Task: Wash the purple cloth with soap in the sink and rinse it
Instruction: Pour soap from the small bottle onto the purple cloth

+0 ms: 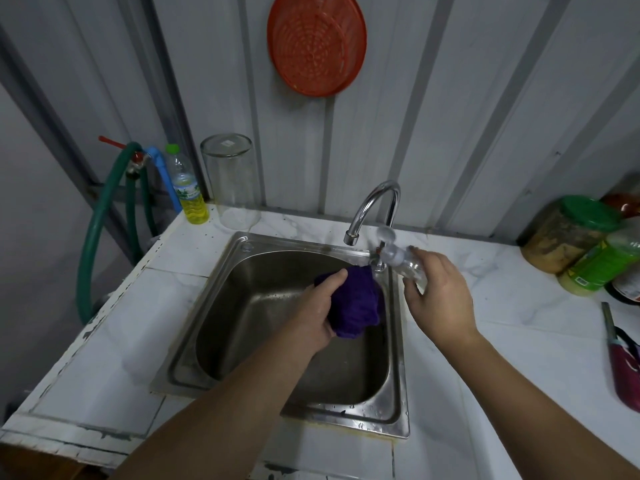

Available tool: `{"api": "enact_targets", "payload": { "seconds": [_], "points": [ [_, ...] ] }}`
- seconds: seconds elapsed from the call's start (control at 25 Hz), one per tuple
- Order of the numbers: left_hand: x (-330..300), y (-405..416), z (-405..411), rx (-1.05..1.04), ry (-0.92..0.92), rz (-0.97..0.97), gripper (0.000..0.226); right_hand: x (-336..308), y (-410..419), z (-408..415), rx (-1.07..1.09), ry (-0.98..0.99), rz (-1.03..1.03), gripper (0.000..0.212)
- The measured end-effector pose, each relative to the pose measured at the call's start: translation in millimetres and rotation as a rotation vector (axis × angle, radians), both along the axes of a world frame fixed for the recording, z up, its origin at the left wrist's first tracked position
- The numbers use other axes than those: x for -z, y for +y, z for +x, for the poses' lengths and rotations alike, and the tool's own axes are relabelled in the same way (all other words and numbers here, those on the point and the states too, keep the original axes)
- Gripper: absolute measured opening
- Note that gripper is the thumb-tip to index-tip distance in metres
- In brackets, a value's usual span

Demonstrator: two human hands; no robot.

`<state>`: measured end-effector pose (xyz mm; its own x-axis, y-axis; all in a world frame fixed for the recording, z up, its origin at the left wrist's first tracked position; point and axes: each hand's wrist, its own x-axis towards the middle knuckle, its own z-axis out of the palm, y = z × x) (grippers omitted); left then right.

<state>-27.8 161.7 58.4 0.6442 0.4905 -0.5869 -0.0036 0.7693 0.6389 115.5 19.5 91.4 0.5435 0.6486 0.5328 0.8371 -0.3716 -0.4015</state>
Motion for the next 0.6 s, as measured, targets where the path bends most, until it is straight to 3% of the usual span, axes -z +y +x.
{"api": "enact_targets", "payload": {
  "seconds": [0.12, 0.28, 0.6],
  "points": [
    [4.3, 4.5, -1.1, -0.020, -0.016, 0.046, 0.059, 32.6, -26.3, -1.7, 0.115, 0.308, 0.070, 0.029],
    [7.8, 7.9, -1.3, -0.034, -0.023, 0.097, 0.056, 73.7, -56.0, -2.6, 0.275, 0.545, 0.025, 0.026],
    [11.2, -5.1, 13.2, 0.037, -0.026, 0.133, 0.035, 109.4, -74.7, -4.2, 0.371, 0.712, -0.002, 0.031]
  ]
}}
